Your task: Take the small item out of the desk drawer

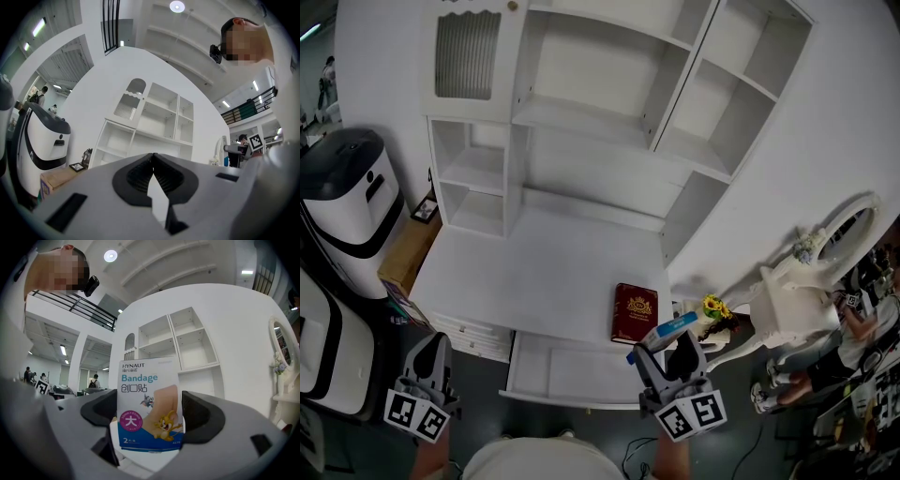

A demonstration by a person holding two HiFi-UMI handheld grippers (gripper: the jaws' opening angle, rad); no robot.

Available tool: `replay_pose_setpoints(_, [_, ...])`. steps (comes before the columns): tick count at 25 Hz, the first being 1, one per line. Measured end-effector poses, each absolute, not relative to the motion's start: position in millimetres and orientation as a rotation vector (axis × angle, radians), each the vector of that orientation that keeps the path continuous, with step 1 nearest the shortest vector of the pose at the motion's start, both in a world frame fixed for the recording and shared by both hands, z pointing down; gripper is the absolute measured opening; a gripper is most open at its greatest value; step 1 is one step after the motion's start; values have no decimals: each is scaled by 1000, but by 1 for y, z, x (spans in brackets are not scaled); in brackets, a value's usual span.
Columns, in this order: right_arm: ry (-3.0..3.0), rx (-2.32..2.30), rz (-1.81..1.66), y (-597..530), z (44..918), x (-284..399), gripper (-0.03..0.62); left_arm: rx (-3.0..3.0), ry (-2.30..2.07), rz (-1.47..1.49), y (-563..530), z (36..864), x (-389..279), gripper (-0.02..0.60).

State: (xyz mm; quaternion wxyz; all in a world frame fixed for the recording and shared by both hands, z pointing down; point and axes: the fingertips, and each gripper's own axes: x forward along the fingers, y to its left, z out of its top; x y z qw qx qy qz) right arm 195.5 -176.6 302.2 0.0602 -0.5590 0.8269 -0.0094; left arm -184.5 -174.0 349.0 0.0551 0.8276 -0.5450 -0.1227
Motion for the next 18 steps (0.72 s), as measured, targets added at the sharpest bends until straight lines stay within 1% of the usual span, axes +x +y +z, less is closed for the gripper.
replay_pose_setpoints(18, [2516, -1660, -36, -182, 308, 172, 434, 2508, -1664, -360, -169, 355, -197, 15])
